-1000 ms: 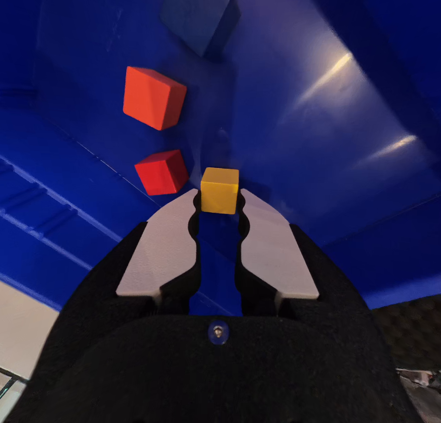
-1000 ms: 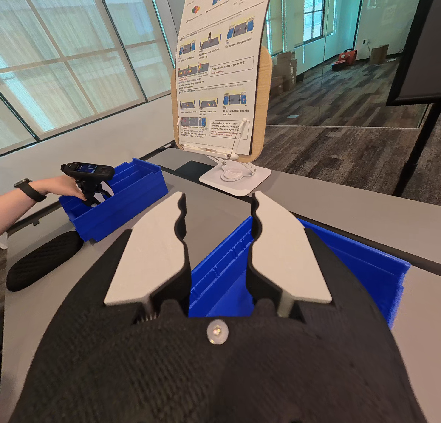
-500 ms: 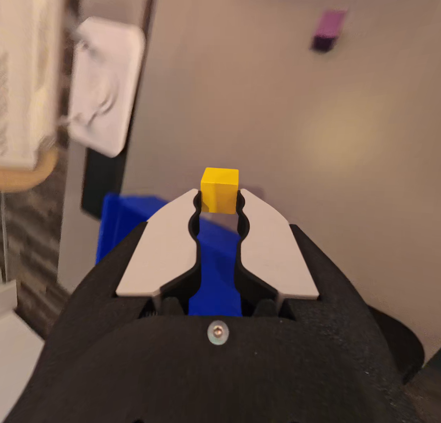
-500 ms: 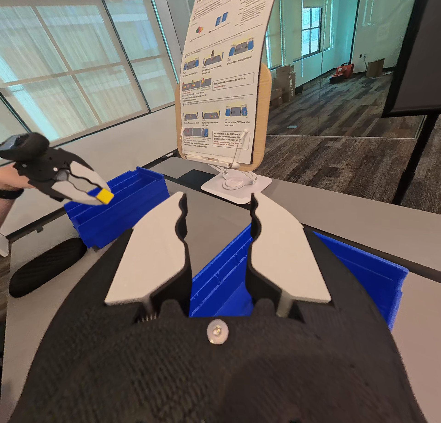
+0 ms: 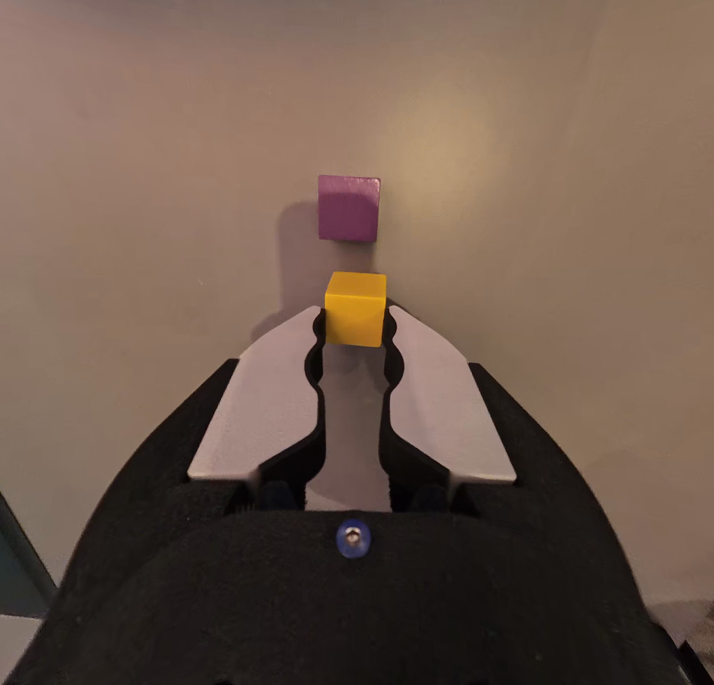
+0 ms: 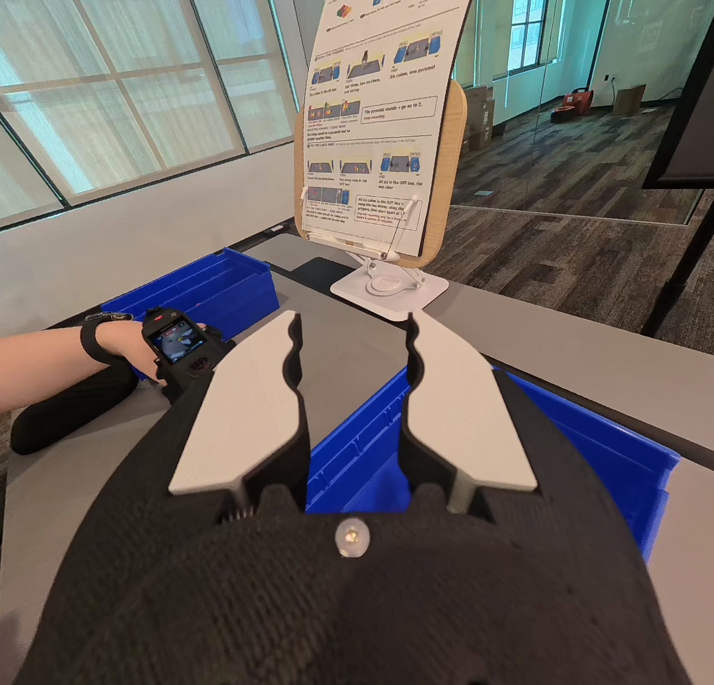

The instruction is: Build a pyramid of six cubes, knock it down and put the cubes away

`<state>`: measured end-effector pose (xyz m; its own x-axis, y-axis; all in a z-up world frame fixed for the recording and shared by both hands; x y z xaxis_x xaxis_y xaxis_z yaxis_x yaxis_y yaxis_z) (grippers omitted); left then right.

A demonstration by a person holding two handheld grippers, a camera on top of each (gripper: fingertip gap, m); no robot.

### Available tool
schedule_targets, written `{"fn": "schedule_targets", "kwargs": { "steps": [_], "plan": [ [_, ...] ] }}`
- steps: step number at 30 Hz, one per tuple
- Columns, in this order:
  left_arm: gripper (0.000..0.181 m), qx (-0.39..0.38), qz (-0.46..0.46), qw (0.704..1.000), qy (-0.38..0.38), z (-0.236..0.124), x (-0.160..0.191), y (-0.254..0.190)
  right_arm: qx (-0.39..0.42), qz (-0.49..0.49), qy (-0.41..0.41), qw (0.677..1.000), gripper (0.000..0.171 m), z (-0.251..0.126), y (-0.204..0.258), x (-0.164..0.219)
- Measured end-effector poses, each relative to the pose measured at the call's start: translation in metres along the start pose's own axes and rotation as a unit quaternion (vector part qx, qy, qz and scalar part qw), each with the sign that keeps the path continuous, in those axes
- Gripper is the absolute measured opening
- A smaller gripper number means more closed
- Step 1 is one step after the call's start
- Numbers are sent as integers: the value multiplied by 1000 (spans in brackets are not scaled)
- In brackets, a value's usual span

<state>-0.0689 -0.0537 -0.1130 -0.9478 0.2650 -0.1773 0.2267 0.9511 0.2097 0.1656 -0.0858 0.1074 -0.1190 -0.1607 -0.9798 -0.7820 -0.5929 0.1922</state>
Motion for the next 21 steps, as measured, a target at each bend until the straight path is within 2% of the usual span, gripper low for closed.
{"fn": "schedule_targets", "kwargs": {
  "steps": [21],
  "plan": [
    [28, -15, 35, 999, 38, 14, -15, 3, -10, 13, 7, 1000, 53, 2, -3, 5]
  ]
}}
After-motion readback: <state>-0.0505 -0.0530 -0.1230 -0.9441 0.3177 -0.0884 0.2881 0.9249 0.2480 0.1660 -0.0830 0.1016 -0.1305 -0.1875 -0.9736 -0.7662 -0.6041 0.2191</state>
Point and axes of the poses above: each gripper's, where its closed fingertips meet, z out along the fingers, x out of its underside, y = z × x across the jaws, the point moved 3 cm from there along -z, back along the fingers, and after that the axes turned 8 degrees about -x, right-handed, at the moved point
